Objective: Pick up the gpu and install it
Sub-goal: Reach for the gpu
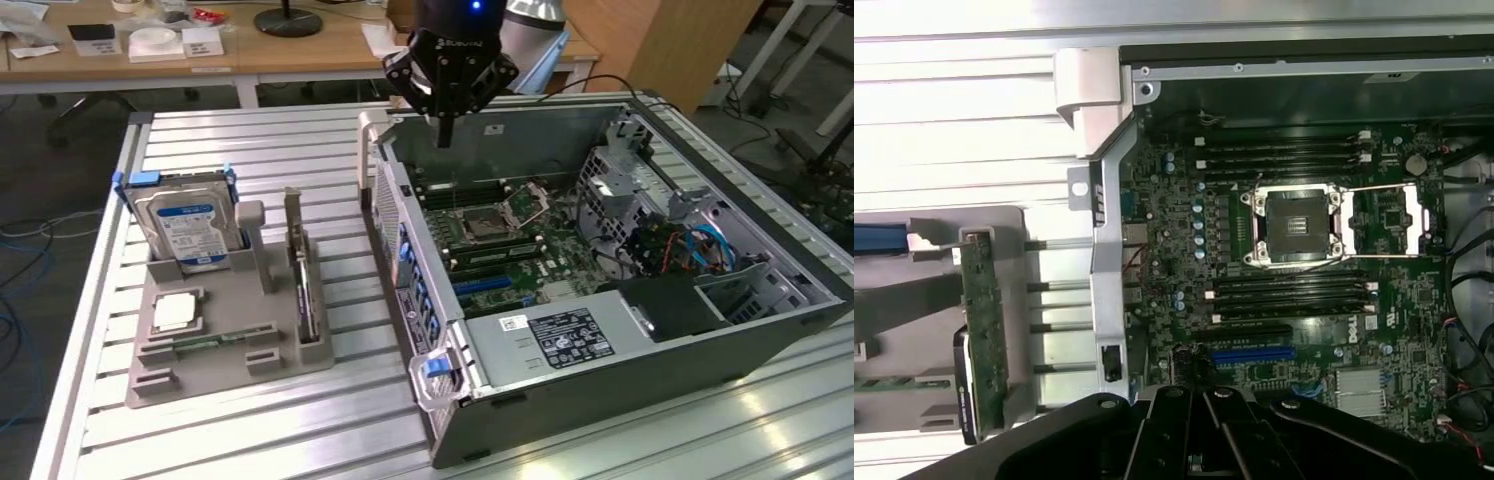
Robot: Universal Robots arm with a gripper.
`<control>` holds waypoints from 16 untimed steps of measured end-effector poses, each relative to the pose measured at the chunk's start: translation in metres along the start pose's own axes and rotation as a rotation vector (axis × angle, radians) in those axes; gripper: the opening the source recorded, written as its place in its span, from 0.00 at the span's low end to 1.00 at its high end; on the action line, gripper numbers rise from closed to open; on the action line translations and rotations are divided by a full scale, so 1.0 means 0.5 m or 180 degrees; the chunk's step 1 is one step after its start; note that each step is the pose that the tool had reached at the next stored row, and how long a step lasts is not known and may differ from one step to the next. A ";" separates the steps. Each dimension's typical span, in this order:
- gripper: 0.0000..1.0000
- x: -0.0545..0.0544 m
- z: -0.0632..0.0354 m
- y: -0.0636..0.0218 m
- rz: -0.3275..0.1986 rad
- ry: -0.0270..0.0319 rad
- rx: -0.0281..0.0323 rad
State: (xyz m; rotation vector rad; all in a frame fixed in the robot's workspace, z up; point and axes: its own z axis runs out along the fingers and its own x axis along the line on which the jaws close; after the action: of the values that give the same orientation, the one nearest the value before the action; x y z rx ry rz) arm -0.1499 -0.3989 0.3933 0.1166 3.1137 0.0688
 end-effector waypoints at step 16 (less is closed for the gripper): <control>0.11 0.044 -0.001 -0.004 0.0000 0.0000 0.0000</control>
State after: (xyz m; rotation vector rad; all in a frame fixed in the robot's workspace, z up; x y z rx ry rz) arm -0.1718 -0.3991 0.3932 0.1166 3.1136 0.0690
